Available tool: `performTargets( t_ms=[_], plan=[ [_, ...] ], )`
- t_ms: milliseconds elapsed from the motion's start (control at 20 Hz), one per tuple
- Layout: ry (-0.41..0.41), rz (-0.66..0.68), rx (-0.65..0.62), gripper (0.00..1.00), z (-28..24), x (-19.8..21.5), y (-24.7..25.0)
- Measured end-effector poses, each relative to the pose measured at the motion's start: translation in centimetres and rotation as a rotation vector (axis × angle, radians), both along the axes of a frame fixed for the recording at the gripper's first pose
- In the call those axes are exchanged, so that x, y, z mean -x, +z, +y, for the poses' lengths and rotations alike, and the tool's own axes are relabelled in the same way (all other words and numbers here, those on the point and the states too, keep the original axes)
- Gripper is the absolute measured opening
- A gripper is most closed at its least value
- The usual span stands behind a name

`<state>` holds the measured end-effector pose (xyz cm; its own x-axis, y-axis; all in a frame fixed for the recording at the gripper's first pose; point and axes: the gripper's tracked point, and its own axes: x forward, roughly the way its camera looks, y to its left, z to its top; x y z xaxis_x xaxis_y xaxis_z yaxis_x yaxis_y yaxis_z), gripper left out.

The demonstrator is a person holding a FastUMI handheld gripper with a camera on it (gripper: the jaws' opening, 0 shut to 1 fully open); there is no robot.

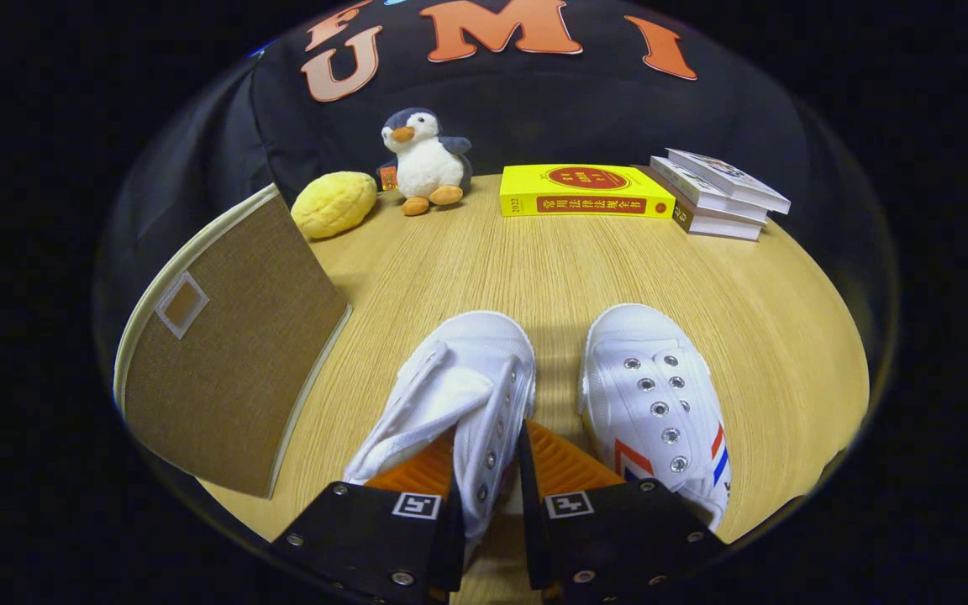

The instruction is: Open the storage box then place both shoes into the box .Put the left shoe in first, then the right shoe, with the right side of both shoes facing outward in a uniform manner.

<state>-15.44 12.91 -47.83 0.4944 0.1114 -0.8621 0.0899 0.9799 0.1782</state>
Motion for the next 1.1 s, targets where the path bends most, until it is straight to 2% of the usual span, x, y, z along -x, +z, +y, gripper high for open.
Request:
performTargets(
  t_ms=[100, 150, 250, 450, 650, 1100],
  plan=[
    [-0.046, 0.036, -0.032, 0.22, -0.5, 0.0, -0.1],
    [-0.069, 0.054, -0.055, 0.13, -0.6, -0.1, -0.2],
    [-0.094, 0.096, -0.077, 0.07, -0.8, 0.1, 0.0],
    [-0.152, 0.155, -0.103, 0.05, -1.2, 0.8, 1.1],
    [-0.205, 0.160, -0.159, 0.05, -1.7, 0.4, 4.0],
    [-0.110, 0.055, -0.207, 0.05, 1.9, -4.8, 13.3]
  ],
)
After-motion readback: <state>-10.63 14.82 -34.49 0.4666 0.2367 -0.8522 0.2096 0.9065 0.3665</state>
